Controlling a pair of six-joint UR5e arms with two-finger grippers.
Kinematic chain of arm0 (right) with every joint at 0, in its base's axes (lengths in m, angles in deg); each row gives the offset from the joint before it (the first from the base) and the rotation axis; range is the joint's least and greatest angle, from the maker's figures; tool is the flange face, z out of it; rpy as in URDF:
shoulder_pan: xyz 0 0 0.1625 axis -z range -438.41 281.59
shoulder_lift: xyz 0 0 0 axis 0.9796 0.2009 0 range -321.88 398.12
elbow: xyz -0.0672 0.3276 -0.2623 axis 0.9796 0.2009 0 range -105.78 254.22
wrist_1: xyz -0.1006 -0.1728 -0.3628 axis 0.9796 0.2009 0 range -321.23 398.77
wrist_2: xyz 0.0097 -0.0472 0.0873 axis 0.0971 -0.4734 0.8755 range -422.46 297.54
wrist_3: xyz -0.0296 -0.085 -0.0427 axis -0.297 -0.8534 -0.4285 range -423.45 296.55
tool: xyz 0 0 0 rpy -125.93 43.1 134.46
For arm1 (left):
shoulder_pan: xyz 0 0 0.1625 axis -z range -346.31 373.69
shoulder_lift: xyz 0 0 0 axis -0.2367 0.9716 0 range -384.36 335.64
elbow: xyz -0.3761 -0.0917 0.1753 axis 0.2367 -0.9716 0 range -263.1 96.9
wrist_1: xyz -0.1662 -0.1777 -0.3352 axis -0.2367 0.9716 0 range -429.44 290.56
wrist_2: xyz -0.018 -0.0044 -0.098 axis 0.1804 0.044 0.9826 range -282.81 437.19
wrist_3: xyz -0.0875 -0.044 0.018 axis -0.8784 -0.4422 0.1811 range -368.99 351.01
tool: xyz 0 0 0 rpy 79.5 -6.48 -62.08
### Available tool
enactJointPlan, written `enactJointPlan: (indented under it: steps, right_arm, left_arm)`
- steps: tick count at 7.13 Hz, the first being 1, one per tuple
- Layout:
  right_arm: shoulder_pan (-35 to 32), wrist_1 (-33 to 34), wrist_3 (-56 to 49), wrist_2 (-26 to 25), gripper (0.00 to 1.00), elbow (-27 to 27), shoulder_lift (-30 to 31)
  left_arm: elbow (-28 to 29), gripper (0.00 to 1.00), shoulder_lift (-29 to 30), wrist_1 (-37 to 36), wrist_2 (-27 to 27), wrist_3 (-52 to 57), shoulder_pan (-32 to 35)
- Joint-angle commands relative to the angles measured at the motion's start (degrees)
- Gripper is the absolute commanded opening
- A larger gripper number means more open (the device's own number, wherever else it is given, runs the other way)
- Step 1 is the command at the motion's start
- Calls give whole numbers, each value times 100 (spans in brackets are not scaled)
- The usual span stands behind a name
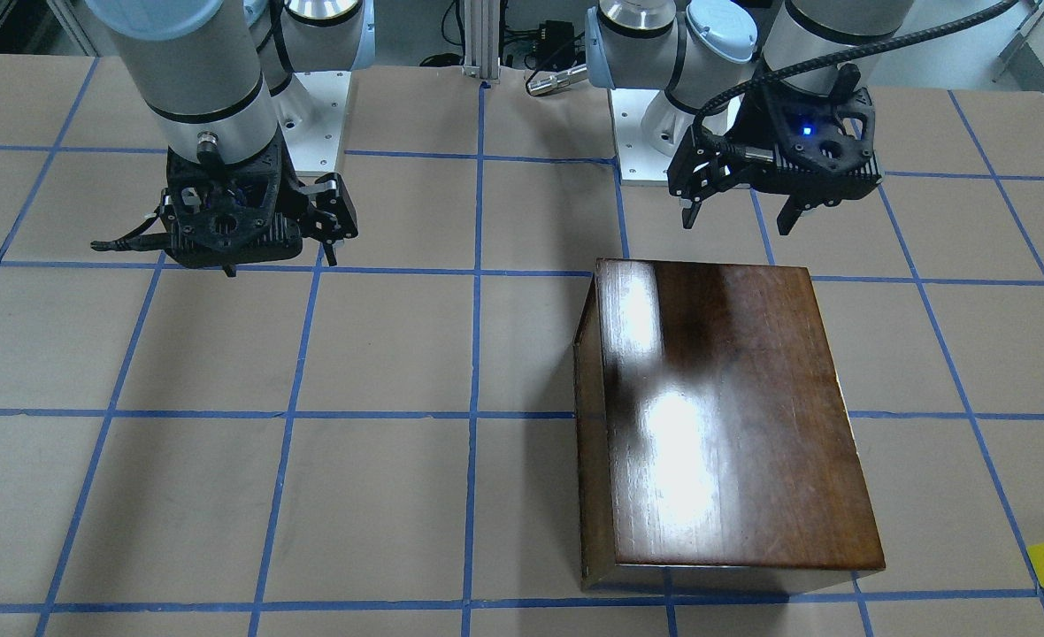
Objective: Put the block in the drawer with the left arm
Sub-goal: 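Move the left gripper off the cabinet top toward the drawer handle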
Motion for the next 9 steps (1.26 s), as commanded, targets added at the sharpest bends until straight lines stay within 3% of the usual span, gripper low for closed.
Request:
enactJointPlan:
  steps: [1,8,9]
  right_arm:
    - [0,0,7,0,100,0,0]
    - [0,0,-1,0,100,0,9]
    - [0,0,-1,0,100,0,0]
  left_arm:
    - [-6,100,-1,9,43,-51,-1]
    - [-32,100,-80,0,-63,27,-27]
    - [-32,100,-80,35,-323,227,-166]
